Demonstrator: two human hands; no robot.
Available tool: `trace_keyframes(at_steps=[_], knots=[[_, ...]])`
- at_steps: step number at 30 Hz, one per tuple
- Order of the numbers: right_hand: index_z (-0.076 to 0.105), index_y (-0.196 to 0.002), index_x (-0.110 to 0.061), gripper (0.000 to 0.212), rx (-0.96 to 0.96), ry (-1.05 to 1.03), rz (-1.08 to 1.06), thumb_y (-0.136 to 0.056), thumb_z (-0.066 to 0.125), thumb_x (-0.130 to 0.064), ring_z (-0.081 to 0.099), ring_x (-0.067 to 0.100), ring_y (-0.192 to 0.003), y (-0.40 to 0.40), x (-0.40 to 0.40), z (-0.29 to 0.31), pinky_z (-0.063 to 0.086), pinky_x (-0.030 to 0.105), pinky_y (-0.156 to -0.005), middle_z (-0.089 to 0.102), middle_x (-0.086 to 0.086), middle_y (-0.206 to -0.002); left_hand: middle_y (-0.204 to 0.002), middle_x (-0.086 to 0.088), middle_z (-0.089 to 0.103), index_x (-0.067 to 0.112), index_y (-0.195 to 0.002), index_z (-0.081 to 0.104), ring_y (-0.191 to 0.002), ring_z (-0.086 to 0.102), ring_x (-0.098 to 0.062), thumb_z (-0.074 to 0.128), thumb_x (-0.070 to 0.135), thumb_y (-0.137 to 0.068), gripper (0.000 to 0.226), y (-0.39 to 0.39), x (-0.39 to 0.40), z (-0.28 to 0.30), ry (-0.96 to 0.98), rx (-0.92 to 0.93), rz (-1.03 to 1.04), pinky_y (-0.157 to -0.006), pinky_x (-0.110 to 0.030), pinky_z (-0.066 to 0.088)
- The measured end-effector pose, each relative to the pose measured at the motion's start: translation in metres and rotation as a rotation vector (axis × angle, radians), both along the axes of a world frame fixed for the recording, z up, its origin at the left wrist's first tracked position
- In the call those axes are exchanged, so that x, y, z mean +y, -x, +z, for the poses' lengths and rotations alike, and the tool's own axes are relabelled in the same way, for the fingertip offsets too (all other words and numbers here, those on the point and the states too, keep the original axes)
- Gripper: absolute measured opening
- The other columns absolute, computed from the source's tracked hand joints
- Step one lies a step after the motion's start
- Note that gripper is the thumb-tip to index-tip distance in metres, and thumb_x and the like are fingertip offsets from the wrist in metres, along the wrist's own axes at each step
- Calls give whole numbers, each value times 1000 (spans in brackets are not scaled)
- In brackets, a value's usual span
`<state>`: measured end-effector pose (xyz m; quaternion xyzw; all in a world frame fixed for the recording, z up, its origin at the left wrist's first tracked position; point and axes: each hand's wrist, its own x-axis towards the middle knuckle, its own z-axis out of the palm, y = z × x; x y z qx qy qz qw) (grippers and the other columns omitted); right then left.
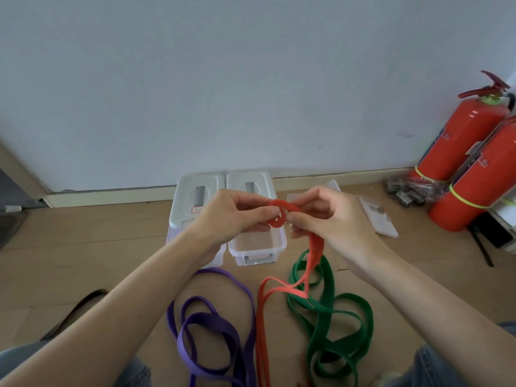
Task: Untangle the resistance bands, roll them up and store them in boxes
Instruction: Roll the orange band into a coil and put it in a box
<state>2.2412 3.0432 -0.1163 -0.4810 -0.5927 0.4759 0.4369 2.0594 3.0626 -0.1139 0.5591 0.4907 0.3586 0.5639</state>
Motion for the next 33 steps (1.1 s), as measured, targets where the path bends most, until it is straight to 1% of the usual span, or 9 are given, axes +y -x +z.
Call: trace_keyframes(at_steps=[4,7,11,17,20,22,26,29,33], knots=[[62,-90,-9,31,-13,48,-18,-68,74,-27,72,17,-79,7,-1,-7,56,36,-79,74,4,-84,-90,-10,73,1,-101,70,-72,68,-7,64,7,-84,19,0,3,1,-13,-119,127,-64,-13,52],[59,-89,-8,35,15,47,-44,-66,75,-29,72,19,-78,13,-2,-10,56,36,-79,74,5,-83,-95,-14,72,-1,-103,69,-77,68,-11,63,7,-84,22,-3,0,-1,36,-185,137,-68,-14,53],[59,-83,-7,21,56,10,-117,-72,77,-11,70,22,-77,19,0,-12,57,34,-74,72,8,-82,-97,-16,72,-2,-101,68,-84,70,-19,64,3,-83,19,-4,-4,-3,67,-205,112,-70,-17,55],[66,-84,-17,16,-109,-92,-87,-75,73,-5,66,6,-79,17,2,-5,55,27,-77,71,-5,-80,-87,0,74,11,-91,70,-78,69,-4,74,7,-76,16,4,-5,-3,-22,49,34,-64,-7,47],[69,-91,-25,19,-388,-254,12,-80,70,-9,61,9,-91,18,3,-1,48,26,-84,69,-12,-88,-73,2,72,32,-70,71,-71,66,0,80,21,-70,14,6,-3,-1,-90,319,-48,-67,-15,44],[71,-95,-20,20,-437,-291,52,-82,67,-5,60,10,-92,19,4,0,48,28,-84,67,-7,-90,-72,4,72,35,-65,70,-65,64,-2,81,23,-67,16,5,-2,-1,-103,342,-83,-66,-16,45],[71,-96,-20,22,-293,-216,18,-80,69,-6,64,6,-86,18,3,1,52,21,-78,70,-6,-91,-78,0,74,27,-71,73,-72,68,-5,80,16,-67,13,6,-1,1,-95,203,-90,-64,-7,45],[64,-90,-17,20,-34,-102,-77,-74,75,-11,69,10,-76,15,6,5,55,20,-69,72,0,-85,-83,-3,74,14,-81,73,-78,70,-9,79,14,-67,15,10,1,4,-38,-12,14,-65,-8,48],[60,-84,-10,19,23,-109,-83,-73,75,-8,70,17,-75,20,4,3,56,25,-72,72,6,-85,-89,-10,72,9,-82,71,-83,70,-14,75,23,-57,29,6,2,2,50,-264,111,-72,-15,52]])
